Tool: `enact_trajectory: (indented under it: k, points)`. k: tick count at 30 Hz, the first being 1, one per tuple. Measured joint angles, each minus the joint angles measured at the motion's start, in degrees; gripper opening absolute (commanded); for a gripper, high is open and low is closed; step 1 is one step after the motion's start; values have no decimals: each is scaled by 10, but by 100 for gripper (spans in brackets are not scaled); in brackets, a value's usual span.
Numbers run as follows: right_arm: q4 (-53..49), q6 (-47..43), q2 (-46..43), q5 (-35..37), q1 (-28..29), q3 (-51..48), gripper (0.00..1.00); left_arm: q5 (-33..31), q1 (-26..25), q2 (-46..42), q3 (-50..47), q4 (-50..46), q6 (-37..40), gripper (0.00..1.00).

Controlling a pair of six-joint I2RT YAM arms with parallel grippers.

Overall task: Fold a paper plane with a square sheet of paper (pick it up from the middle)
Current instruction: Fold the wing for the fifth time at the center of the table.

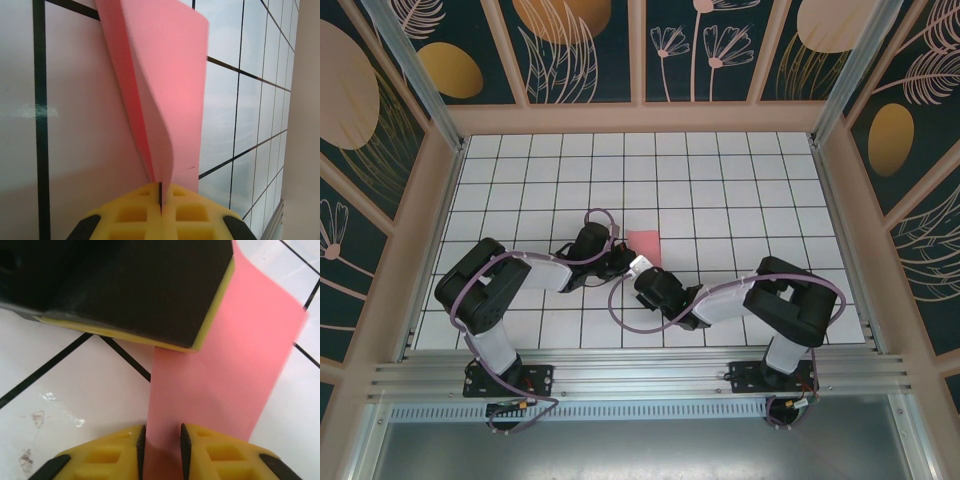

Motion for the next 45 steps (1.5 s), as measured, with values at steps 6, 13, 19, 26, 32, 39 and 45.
enact_trajectory:
  k: [6,13,19,26,32,39,45]
  points:
    - [5,-10,5,17,1,0,14,-2,0,0,0,-6,0,1]
    - [8,-9,5,19,1,0,4,-5,0,-1,0,-11,-1,17]
    - [18,2,9,19,1,-2,0,-21,0,-24,0,-33,-1,47]
    - [73,36,-1,-10,-5,-35,0,-69,2,-84,-12,-54,2,55]
    - [109,82,-32,-70,-36,-80,0,-87,3,-118,-24,-48,2,57]
    - [167,152,-85,-144,-82,-134,0,-94,3,-134,-37,-47,2,56]
    - [205,202,-107,-202,-122,-161,0,-87,3,-136,-37,-35,2,54]
